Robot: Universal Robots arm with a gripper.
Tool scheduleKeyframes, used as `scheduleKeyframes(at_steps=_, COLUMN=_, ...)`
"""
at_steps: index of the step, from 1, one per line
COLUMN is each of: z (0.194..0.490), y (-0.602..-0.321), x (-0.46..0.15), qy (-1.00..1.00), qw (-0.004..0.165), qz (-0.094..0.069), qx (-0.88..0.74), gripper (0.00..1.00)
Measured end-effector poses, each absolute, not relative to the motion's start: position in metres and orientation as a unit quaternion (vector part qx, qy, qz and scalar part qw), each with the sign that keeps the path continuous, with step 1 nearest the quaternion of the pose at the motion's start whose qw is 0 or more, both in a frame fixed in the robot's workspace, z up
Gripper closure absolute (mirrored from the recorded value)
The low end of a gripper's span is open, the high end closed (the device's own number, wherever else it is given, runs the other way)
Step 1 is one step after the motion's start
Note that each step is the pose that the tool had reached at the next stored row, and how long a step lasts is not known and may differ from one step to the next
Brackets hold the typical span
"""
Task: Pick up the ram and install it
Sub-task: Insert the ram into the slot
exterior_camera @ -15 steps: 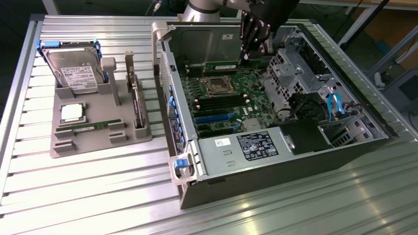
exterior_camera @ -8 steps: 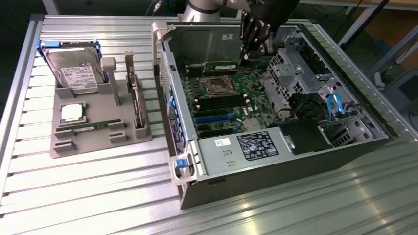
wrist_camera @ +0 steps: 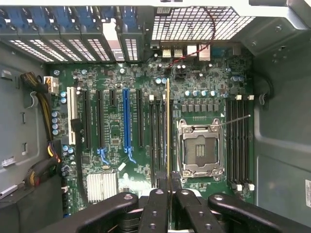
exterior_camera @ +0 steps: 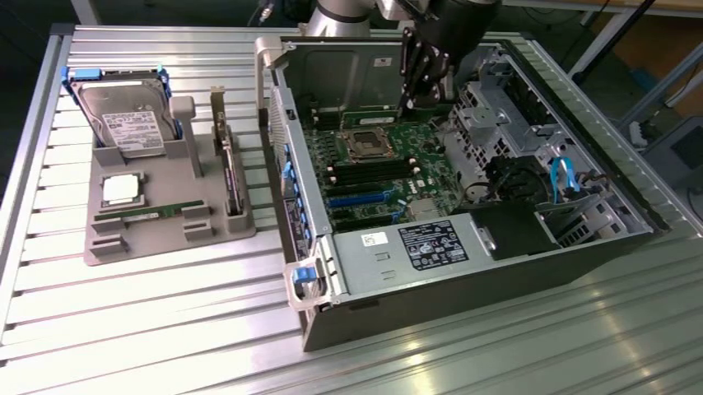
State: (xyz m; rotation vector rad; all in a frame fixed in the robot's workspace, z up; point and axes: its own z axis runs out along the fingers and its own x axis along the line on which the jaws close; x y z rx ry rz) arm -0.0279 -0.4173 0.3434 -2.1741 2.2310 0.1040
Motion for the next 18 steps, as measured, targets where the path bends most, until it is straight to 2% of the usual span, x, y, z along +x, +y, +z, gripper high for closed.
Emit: scheduleKeyframes(at_steps=18, z=0.301, y=-0.417, x=-0.028, qy=0.716, qw=0.012, qz=0.033, qx=-0.697, gripper=0.88)
